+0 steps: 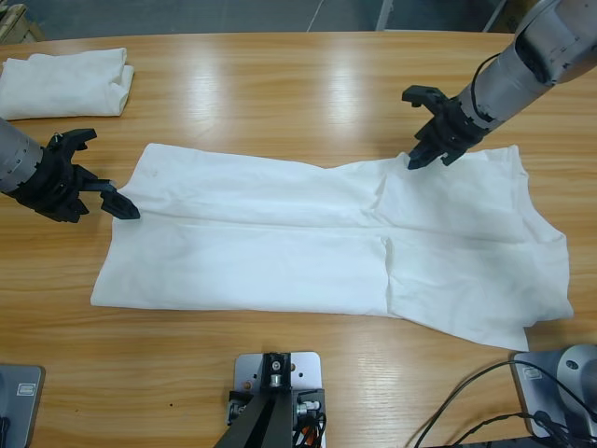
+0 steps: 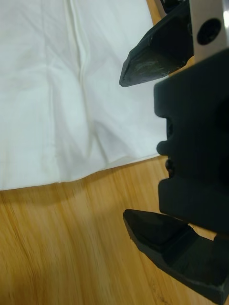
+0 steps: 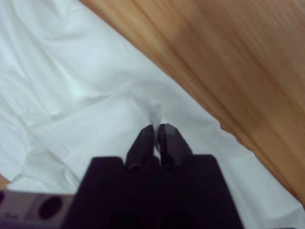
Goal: Fold clothes
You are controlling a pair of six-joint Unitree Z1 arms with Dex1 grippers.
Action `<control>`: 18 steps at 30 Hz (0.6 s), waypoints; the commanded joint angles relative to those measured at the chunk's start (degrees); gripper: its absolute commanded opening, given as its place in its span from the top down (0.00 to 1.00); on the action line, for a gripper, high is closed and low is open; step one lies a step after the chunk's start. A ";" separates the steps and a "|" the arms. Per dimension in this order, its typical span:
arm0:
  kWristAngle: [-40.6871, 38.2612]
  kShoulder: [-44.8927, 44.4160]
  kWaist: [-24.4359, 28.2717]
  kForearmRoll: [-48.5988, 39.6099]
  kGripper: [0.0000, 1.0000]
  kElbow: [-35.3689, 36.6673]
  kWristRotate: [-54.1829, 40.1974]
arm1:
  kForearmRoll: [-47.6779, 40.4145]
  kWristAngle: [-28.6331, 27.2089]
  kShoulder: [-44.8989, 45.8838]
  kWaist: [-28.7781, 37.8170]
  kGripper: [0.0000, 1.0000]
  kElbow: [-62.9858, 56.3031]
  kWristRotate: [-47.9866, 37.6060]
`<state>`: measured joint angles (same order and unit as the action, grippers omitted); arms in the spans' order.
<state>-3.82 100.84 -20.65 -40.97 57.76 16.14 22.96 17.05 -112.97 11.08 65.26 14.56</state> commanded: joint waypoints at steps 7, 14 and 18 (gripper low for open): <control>1.37 -0.89 -3.48 4.42 0.00 1.92 -11.60 | 1.22 -6.43 29.59 0.96 0.00 -10.68 -14.96; 5.68 5.12 -9.95 4.35 0.04 6.51 -36.76 | 1.26 -8.49 24.13 2.03 0.00 -14.28 -20.11; 7.81 8.15 -13.27 4.33 0.06 8.13 -41.05 | 0.15 -9.38 22.53 3.65 0.10 -14.35 -21.89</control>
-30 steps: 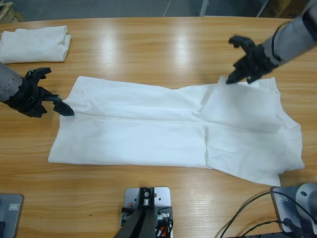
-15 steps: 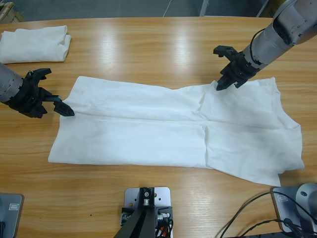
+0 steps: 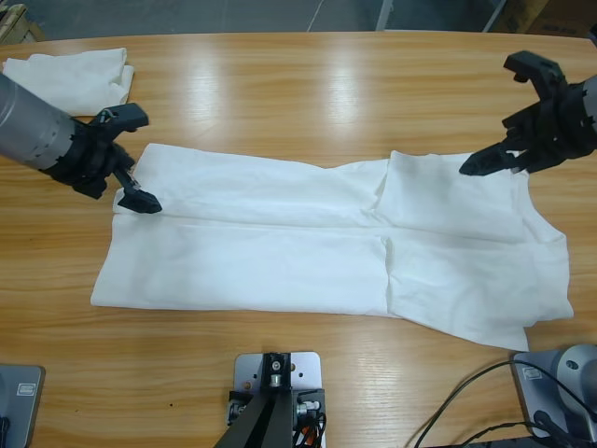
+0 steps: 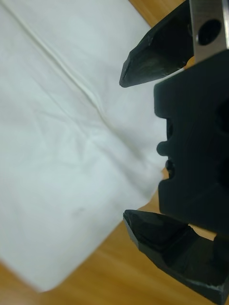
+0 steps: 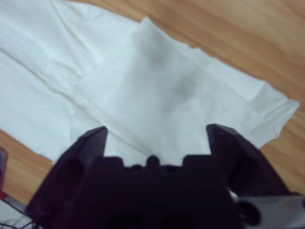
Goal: Fold clothes
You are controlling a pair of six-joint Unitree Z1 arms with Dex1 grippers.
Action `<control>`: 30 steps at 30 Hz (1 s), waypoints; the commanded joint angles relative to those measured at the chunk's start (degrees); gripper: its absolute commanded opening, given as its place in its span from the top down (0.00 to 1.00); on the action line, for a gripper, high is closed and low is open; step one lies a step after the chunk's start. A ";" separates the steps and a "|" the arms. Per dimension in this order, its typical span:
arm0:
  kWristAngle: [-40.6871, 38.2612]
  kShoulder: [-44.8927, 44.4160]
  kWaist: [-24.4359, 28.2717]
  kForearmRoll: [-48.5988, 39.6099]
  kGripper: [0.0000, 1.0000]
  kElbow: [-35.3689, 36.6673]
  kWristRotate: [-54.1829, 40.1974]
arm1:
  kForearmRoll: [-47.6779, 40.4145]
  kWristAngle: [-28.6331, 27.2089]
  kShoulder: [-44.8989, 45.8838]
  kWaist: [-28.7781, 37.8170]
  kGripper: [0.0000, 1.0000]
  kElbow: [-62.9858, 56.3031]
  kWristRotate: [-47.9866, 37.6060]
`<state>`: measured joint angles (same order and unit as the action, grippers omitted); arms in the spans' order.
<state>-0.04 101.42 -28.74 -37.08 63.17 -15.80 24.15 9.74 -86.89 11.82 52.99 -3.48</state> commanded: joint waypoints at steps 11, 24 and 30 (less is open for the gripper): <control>7.95 15.83 -4.08 -0.65 0.21 6.17 -11.22 | -3.35 -2.09 -5.66 4.26 0.32 -3.82 -4.87; 5.22 11.17 -3.44 -4.60 1.00 5.54 -5.60 | -4.21 -2.53 -5.92 4.35 0.31 -4.21 -6.45; 3.71 10.38 -3.60 -9.14 1.00 3.94 -4.01 | -4.19 -2.71 -6.87 4.35 0.30 -4.75 -6.86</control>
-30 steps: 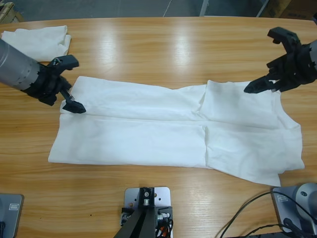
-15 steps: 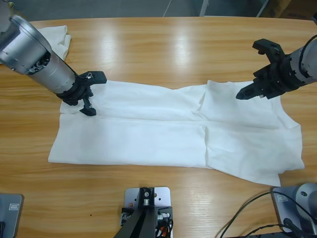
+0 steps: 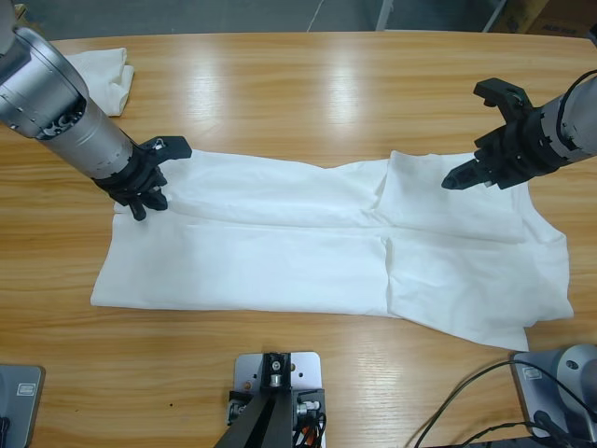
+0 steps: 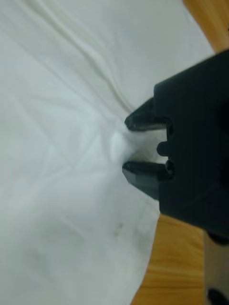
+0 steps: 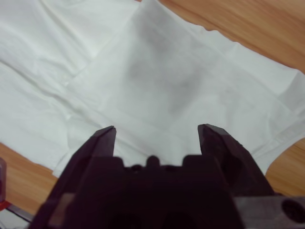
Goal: Fold clothes
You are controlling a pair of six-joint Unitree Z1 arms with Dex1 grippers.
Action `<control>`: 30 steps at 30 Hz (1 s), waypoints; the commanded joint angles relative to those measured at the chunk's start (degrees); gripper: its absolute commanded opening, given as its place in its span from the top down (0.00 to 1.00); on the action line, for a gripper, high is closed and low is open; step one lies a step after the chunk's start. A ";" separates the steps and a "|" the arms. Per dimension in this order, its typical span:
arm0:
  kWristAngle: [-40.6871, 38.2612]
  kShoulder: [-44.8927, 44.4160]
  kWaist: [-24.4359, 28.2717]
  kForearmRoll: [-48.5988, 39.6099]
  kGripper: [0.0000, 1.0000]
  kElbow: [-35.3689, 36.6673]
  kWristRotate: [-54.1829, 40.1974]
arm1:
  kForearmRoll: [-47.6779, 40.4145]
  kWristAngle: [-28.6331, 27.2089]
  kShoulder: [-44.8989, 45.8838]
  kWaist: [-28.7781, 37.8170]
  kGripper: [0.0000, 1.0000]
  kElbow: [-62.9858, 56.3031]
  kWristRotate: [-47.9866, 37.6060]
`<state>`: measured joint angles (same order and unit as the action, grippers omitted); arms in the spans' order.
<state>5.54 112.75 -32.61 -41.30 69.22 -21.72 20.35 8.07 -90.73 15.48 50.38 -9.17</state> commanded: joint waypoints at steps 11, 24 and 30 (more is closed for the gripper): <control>-1.50 -2.73 0.02 -7.22 1.00 -3.19 4.70 | 0.30 -1.66 -3.26 0.70 0.26 -3.67 -2.34; 4.18 -10.48 6.00 -4.21 0.19 2.50 16.82 | 0.92 -1.04 -0.01 3.49 0.09 -3.71 -1.50; -0.32 -0.73 9.34 -2.63 0.45 0.85 33.29 | 0.88 -1.32 -0.80 4.30 0.09 -3.78 -2.16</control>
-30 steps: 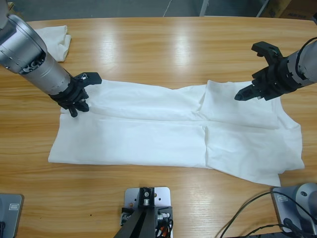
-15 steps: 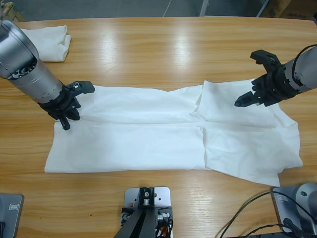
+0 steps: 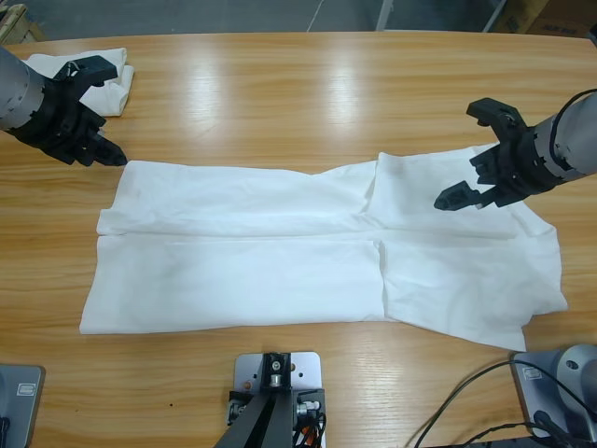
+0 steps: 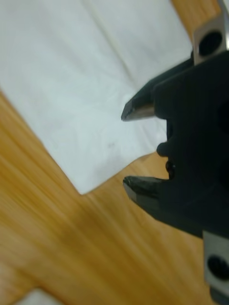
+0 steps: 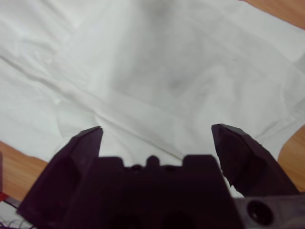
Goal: Fold clothes
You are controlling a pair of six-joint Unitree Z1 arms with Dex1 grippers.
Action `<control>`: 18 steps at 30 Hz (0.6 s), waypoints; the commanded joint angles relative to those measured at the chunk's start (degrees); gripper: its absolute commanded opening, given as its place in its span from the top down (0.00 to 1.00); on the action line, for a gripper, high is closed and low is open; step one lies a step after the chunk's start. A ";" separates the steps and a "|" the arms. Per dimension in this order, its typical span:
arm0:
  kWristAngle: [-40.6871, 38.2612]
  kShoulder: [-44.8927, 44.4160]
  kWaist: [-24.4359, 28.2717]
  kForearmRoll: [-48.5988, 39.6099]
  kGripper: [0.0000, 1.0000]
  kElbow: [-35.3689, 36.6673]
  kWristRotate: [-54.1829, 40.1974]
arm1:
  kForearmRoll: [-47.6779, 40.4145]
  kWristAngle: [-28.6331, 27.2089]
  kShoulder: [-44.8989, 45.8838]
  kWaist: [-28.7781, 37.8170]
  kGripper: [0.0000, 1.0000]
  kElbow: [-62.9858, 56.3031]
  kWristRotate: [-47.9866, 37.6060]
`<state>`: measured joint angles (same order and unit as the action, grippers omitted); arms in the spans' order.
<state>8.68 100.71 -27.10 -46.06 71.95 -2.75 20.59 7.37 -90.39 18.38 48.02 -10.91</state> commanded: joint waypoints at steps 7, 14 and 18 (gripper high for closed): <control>-5.75 16.71 4.43 0.40 0.10 2.49 29.61 | -0.47 -1.01 -3.37 1.95 0.09 -1.79 -1.04; -4.38 21.28 4.57 0.31 0.00 7.06 33.25 | -2.10 -0.94 -5.20 2.15 0.09 -1.86 -1.17; -4.03 22.39 4.60 -0.87 0.00 7.36 33.51 | -2.43 -1.05 -5.34 2.11 0.09 -1.97 -1.13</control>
<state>4.02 117.34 -23.27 -44.97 78.11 29.44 18.98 7.37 -93.44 19.82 47.69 -11.36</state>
